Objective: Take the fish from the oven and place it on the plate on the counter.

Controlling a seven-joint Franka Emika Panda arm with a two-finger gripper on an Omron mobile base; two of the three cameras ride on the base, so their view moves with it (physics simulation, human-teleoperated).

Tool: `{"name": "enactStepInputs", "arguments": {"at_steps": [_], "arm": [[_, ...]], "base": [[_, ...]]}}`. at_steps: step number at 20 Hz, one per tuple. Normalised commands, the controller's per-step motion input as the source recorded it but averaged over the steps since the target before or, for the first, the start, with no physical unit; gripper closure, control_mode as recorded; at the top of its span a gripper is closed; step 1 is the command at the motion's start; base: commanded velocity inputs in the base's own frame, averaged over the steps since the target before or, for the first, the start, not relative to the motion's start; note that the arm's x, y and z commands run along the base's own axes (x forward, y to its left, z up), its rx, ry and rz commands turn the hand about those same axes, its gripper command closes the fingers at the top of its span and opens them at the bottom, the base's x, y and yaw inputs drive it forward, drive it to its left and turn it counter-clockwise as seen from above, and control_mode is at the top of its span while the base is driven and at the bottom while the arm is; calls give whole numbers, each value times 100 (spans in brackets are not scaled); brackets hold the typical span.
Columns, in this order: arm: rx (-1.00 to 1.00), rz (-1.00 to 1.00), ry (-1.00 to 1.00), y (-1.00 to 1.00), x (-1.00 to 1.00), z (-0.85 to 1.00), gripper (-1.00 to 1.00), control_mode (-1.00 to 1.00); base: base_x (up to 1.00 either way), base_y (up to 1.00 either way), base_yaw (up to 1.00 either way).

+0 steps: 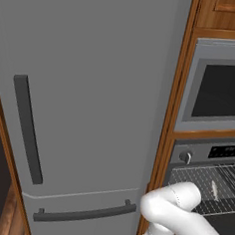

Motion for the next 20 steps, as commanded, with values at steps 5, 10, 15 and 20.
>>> {"name": "enactStepInputs", "arguments": {"at_steps": [5,10,15,20], "arm": [[-3,20,-1,17,0,99,100,-100],[-9,25,0,30,20,58,100,-100],[-26,34,7,57,59,2,100,-100],[-33,27,1,64,52,-28,100,-100]], "base": [[0,0,0],[0,0,0],[0,0,0],[0,0,0]]}}
